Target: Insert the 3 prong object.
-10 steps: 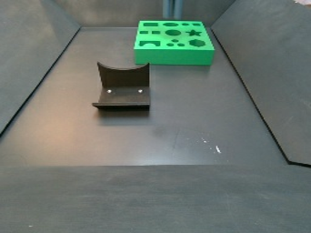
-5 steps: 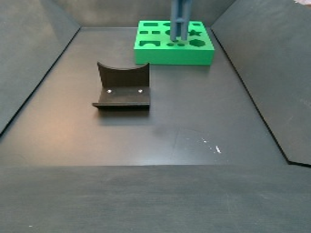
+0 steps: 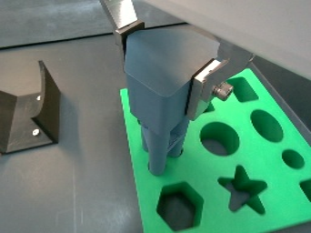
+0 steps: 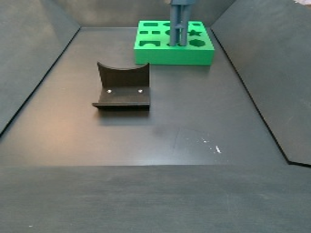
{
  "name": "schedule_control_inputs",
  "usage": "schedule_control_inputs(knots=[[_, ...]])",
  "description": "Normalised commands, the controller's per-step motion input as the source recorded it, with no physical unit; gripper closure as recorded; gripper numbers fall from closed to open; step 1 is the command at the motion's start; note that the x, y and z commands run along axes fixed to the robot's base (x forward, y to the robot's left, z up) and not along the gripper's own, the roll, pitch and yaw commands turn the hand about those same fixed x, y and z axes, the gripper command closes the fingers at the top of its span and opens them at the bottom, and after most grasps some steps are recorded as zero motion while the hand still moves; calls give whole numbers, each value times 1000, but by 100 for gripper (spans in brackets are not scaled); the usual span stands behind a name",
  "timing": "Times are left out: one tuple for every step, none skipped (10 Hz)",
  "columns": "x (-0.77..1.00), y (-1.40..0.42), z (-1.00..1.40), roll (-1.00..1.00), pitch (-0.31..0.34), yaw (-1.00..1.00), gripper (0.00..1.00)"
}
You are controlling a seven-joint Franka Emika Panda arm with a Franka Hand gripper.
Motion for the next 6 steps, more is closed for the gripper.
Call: schedule_control_inputs(knots=[[526, 0, -543, -160, 0, -157, 100], [257, 0, -606, -93, -26, -111, 100], [0, 3, -591, -94, -104, -131, 100], [-60, 54, -534, -59, -111, -60, 100], [0, 43, -309, -180, -190, 0, 100], [20, 0, 0, 0, 31, 0, 100]])
